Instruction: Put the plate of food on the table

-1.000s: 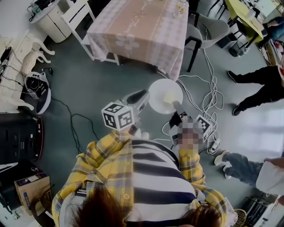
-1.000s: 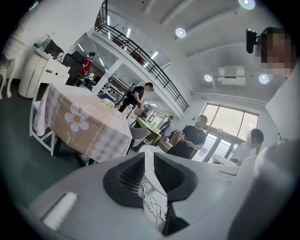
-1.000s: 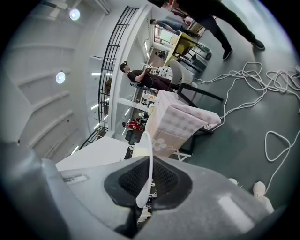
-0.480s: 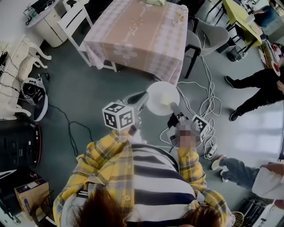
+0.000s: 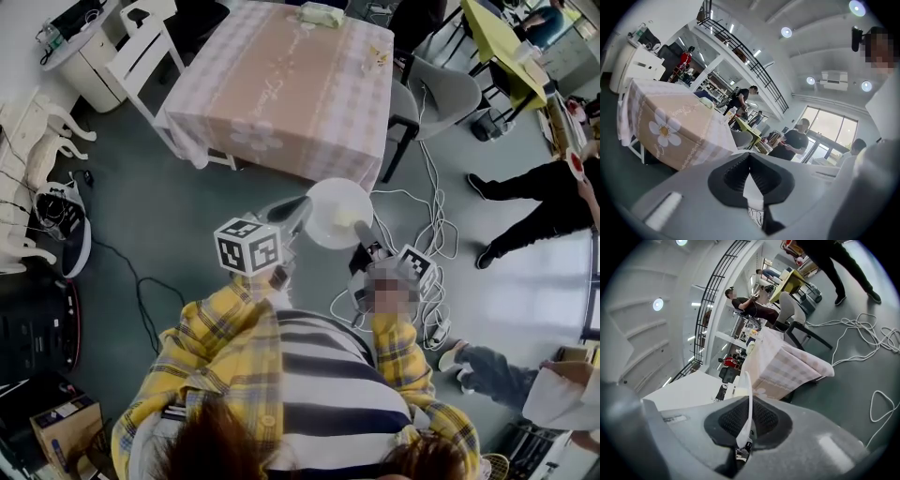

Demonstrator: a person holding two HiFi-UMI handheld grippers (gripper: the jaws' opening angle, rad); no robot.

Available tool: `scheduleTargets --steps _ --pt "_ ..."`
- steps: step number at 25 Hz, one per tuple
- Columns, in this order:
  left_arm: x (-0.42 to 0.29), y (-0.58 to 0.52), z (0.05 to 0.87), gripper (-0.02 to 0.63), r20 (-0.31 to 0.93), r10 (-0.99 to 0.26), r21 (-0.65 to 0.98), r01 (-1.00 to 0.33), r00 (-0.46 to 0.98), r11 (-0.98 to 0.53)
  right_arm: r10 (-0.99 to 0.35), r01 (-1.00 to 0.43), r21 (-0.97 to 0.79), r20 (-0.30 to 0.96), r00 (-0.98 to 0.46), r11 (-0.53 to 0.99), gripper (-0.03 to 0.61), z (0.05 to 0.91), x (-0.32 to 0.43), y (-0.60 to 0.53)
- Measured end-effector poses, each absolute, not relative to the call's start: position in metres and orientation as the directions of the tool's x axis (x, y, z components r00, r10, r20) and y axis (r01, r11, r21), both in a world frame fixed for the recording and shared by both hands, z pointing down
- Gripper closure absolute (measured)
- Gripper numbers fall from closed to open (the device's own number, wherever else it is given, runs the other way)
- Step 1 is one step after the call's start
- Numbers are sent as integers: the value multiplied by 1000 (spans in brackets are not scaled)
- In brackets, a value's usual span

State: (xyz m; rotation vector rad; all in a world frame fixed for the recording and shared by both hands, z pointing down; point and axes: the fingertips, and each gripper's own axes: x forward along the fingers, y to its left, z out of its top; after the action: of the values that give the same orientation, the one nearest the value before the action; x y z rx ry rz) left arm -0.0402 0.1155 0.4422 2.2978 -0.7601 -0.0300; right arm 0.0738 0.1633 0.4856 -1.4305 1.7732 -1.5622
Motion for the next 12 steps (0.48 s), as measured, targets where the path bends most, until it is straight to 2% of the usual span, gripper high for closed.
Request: scheduleTargets --steps 12 --pt "-46 41 441 617 186 -480 652 -473 858 -593 -872 -431 -889 329 -362 -156 569 486 73 83"
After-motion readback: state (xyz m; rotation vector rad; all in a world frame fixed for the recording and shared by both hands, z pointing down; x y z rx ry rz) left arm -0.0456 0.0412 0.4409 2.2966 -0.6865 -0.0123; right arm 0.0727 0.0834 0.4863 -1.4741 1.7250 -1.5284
